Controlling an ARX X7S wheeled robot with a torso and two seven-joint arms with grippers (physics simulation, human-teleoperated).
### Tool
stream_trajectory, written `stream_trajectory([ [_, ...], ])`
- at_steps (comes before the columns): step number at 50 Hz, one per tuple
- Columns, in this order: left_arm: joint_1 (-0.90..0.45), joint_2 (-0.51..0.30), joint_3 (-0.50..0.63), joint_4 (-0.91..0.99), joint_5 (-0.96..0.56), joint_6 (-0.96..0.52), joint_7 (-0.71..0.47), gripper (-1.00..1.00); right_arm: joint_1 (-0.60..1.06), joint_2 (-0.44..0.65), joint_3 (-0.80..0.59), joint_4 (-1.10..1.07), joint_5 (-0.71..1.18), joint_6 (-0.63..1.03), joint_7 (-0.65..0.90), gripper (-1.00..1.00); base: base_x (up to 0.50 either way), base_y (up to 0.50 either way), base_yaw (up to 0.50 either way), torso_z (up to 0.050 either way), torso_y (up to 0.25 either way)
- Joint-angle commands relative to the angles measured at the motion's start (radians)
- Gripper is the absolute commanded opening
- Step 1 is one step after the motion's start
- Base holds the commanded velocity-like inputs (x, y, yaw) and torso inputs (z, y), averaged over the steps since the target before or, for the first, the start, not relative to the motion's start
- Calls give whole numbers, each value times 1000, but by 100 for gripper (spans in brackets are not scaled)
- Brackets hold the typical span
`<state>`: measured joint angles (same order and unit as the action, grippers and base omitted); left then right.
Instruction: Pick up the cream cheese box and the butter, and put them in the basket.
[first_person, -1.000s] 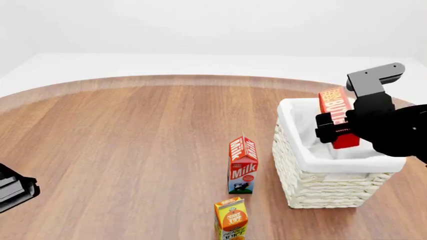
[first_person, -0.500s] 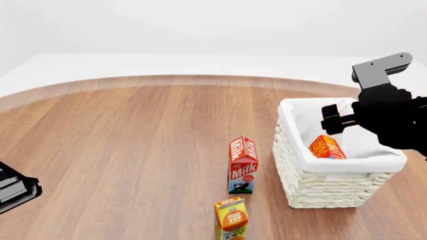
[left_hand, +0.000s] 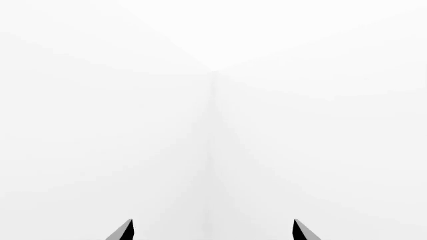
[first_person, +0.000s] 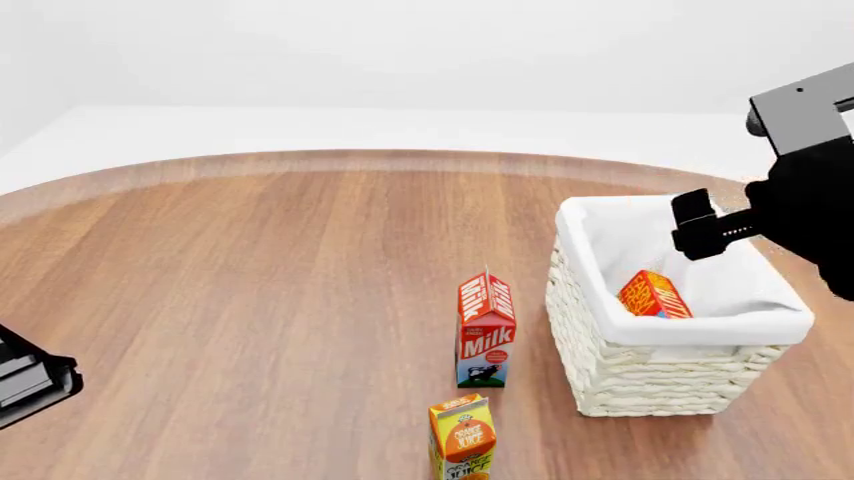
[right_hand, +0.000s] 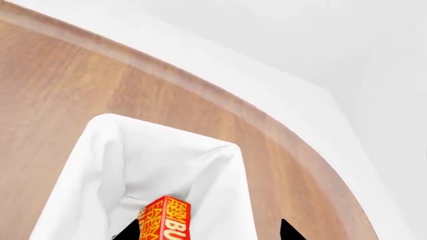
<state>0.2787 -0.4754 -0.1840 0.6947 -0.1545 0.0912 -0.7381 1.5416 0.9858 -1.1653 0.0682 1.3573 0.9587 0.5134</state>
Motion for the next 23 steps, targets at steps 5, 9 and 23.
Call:
stream_trajectory([
  [5, -2, 18, -22, -1, 7, -4, 25, 100, 59, 228, 116, -424, 196, 69, 120, 100, 0, 0, 0, 0, 0],
  [9, -1, 17, -26, 5, 5, -7, 23, 100, 71, 277, 137, -503, 246, 67, 145, 100, 0, 0, 0, 0, 0],
  [23, 3, 17, -28, 5, 12, -2, 21, 100, 125, 459, 230, -752, 372, -3, 206, 100, 0, 0, 0, 0, 0],
])
